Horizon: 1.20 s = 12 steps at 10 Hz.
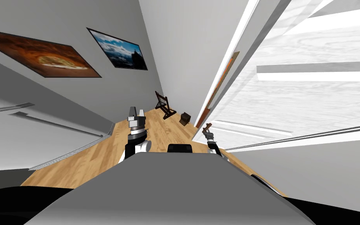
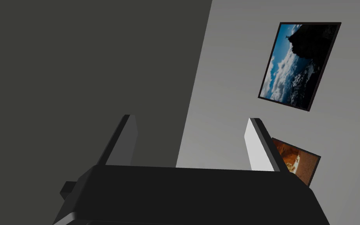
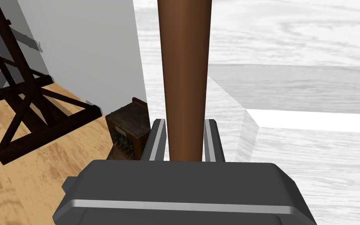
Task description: Pull the door open
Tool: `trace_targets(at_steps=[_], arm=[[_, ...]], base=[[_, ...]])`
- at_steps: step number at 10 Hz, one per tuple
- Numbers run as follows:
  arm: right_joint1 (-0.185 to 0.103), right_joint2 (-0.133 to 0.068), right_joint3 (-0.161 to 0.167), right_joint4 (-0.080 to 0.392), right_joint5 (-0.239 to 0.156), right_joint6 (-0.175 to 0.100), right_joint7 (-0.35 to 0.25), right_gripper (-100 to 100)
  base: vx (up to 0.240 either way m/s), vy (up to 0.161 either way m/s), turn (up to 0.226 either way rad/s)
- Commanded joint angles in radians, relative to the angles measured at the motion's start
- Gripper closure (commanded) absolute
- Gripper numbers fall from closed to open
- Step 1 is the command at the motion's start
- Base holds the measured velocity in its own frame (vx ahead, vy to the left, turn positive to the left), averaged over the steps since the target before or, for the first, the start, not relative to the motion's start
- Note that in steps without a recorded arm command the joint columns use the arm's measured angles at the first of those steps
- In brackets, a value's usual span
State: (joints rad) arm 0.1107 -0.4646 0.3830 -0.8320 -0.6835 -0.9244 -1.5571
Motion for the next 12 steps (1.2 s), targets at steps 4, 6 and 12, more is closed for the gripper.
trace_targets(at_steps=[4, 6, 12], arm=[[0.022, -0.032, 0.047, -0.003, 0.021, -0.032, -0.043, 100], [0.037, -0.053, 0.077, 0.0, 0.034, -0.059, -0.072, 100], [0.069, -0.108, 0.137, -0.002, 0.062, -0.125, -0.131, 100]], base=[[-0.221, -0.03, 0.07], [-0.184, -0.034, 0.113], [-0.193, -0.046, 0.09]])
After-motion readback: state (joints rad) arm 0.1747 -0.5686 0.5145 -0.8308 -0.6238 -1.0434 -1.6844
